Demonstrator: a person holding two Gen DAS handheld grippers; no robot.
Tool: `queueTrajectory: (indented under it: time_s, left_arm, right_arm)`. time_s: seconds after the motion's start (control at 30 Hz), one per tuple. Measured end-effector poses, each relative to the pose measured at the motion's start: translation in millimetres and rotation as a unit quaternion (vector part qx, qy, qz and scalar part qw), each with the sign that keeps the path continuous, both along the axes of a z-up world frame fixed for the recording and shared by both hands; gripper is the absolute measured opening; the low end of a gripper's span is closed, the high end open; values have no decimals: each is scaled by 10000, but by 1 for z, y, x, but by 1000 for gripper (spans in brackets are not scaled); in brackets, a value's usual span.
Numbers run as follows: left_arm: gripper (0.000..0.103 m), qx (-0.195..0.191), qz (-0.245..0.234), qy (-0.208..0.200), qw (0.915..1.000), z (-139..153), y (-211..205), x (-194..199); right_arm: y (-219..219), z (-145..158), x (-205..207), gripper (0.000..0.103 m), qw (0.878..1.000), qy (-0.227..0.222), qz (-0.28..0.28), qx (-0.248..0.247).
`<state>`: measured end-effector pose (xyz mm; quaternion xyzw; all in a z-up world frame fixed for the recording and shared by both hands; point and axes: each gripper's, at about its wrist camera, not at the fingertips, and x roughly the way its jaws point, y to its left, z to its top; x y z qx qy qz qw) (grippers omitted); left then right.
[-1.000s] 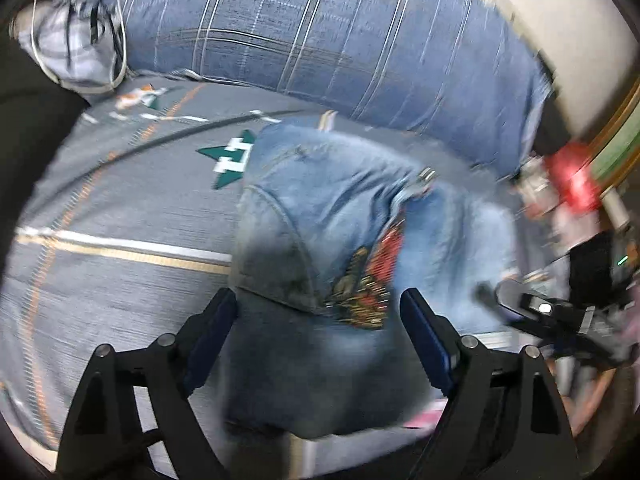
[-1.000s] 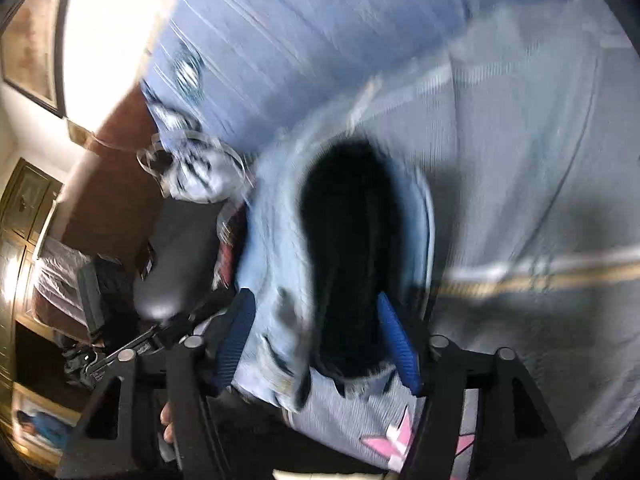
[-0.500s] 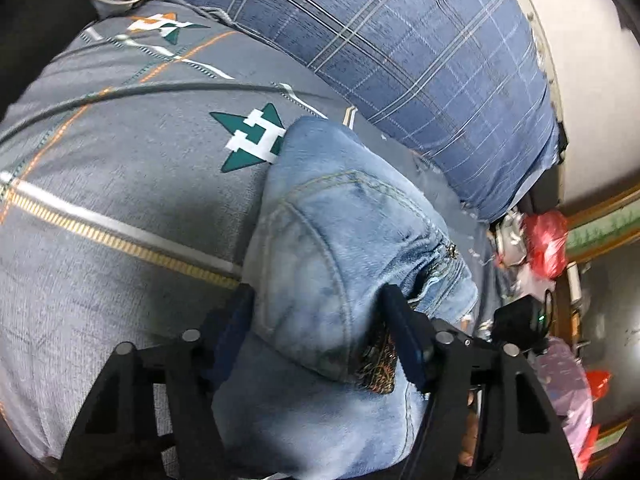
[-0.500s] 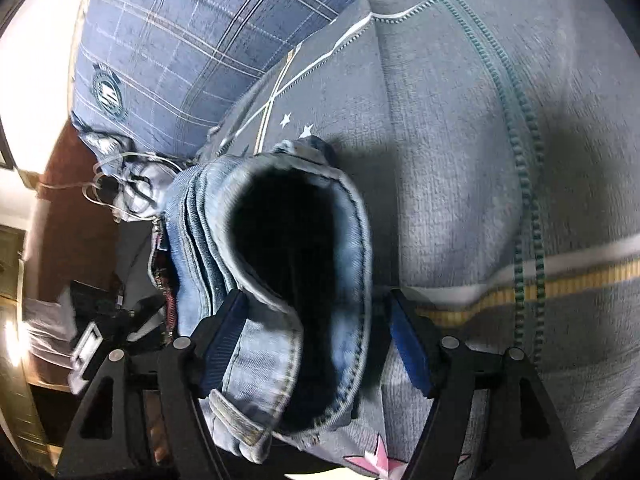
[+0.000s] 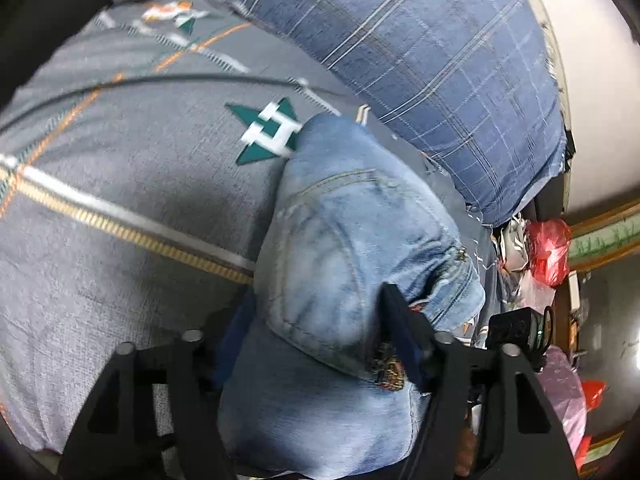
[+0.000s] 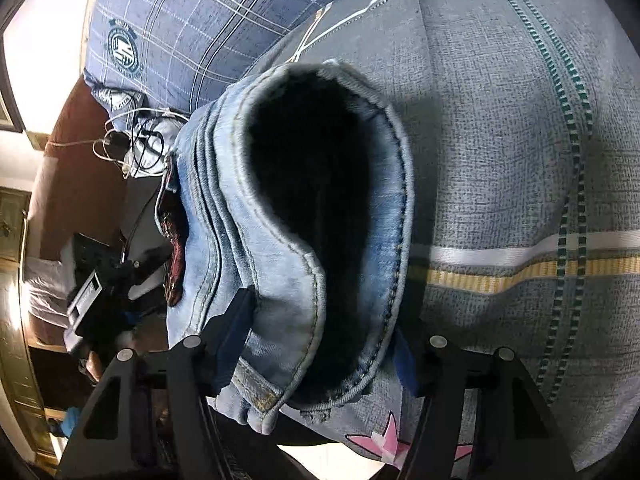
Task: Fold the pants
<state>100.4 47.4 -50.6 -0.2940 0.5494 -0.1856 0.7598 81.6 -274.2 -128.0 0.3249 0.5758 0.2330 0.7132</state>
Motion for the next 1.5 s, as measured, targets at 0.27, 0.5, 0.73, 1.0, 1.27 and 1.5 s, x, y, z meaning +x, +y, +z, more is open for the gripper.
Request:
queueTrajectory:
  time_s: [0.27,0.5,0.73,1.0,1.27,1.5]
  left_arm:
    - [58,-133,-42,-102,9999,5,-1,-4]
    - [63,148,64,-280,9995,6,-7,-10]
    - [38,-401,313,-446,9977,14,-3,-21]
    - [37,-556,503,-971,9924,37,3,-58]
    - [35,-522,430,-1375,9882,90,-16,-26]
    - [35,-420,302,-1723,9837,105,-51,39]
  right_arm:
    - [-13,-6,-6,63,9995,166,6,277]
    - [-21,-13,-13,64,9987,335,-43,391]
    - [3,3,-17,39,9991,-353,196,153]
    - [5,36,-35,28,9913,-1270,327,-145]
    - [-5,96,-9,22,9819,-1857,190,-316]
    - [-26,135,59,22,9722,-2260,-4,-608]
